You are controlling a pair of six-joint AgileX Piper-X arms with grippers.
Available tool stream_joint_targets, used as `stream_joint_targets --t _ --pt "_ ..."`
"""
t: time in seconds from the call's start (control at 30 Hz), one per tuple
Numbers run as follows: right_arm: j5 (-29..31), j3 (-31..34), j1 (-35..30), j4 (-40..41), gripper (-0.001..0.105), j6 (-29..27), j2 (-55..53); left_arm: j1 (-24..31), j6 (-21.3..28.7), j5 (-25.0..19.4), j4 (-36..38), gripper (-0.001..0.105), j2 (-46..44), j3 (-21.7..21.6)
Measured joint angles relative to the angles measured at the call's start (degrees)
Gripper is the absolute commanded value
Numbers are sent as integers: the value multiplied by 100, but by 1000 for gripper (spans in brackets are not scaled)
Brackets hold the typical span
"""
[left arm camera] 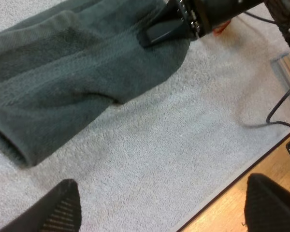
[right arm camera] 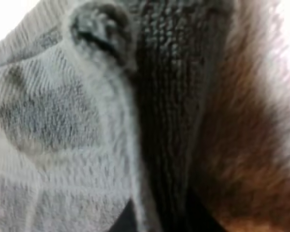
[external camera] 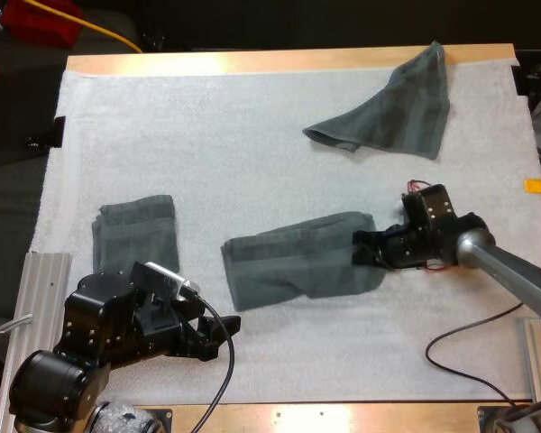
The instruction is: Pick towel from pile, fold and stack
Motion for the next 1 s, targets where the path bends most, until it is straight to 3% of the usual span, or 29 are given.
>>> stream_joint_targets --t 0.7,1.0 --pt "3191 0 0 2208 3 -904 -1406 0 0 347 0 68 0 0" --pt "3737 -287 0 2832 3 -1146 -1534 0 0 347 0 68 0 0"
